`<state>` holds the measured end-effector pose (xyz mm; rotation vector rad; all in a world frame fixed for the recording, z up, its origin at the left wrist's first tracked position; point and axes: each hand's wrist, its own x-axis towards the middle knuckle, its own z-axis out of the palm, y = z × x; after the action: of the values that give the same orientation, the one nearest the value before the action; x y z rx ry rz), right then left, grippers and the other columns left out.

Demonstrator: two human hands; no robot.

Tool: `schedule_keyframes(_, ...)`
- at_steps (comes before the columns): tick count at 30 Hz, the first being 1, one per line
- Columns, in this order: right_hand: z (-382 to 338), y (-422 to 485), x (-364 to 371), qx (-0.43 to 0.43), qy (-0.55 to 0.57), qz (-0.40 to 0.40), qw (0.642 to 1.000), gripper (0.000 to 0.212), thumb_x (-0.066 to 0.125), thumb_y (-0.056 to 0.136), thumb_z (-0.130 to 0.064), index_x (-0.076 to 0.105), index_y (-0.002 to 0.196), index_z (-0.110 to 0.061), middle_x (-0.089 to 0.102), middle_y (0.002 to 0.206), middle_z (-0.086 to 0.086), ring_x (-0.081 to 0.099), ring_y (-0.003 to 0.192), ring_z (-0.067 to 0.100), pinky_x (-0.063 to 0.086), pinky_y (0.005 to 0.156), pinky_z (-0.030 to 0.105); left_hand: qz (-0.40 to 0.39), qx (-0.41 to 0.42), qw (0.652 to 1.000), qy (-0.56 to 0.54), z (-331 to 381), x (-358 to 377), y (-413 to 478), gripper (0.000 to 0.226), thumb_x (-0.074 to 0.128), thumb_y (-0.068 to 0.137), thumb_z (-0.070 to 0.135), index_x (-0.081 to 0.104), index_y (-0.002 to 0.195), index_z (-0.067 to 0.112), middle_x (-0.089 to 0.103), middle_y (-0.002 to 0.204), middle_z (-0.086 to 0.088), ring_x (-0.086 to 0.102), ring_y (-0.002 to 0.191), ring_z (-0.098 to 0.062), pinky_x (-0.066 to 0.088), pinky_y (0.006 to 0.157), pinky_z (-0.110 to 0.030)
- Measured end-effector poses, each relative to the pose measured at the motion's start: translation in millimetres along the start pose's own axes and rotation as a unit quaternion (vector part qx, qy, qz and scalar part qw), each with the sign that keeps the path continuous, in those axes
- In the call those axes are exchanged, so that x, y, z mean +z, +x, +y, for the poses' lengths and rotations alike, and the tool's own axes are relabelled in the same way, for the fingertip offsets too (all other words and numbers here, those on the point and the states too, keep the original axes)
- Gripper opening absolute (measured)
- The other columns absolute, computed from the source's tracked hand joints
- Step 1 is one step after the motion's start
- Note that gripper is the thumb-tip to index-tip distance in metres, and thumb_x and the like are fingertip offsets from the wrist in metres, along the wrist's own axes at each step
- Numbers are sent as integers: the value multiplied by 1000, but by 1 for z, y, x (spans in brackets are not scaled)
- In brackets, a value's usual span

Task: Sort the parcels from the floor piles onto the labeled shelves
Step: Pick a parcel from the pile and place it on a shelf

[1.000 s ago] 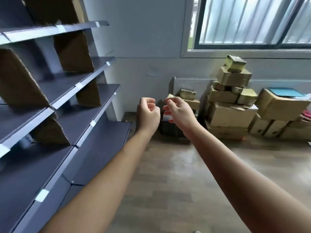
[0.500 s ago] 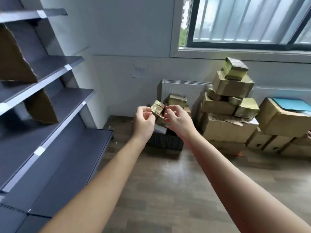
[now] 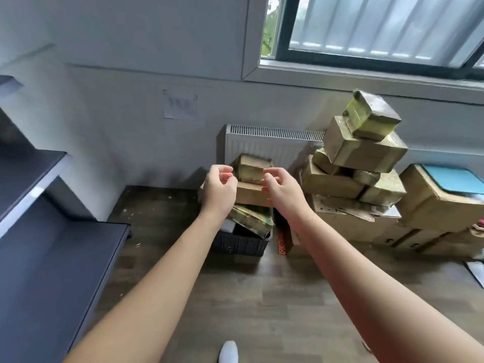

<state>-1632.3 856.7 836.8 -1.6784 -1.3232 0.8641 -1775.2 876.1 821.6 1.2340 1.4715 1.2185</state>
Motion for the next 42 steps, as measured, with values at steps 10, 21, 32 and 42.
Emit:
schedule_keyframes(10,48,186,5,61,9,5,998,26,46,100,-29,59,120,-20,67,113,4,63,106,21,51,95,48,-26,-60,998,18,-21,79,158,17,50,95,10,56,108,18,59,105,-2,57,90,-20,49,74,-33)
schedule_keyframes(21,152,386,3,121,7,-50,991,31,44,102,-30,55,129,-19,61,115,-3,57,99,13,43,81,27,-49,-167,978,113,-79,220,342,29,51,95,14,55,123,16,57,117,-2,56,108,-21,50,97,-40)
schedule_keyframes(32,302,535,41,237,-59,-58,968,39,44,102,-25,49,138,-13,53,139,7,52,122,22,36,87,24,-85,-254,924,272,-222,296,485,54,51,100,29,34,149,14,40,150,-8,51,117,-23,36,87,-28)
schedule_keyframes(42,372,566,84,348,-39,-50,935,44,47,98,-35,52,132,-8,58,122,5,56,110,27,45,91,35,-90,-307,910,262,-304,300,511,39,61,95,32,49,125,10,55,120,-2,55,105,-22,44,81,-33)
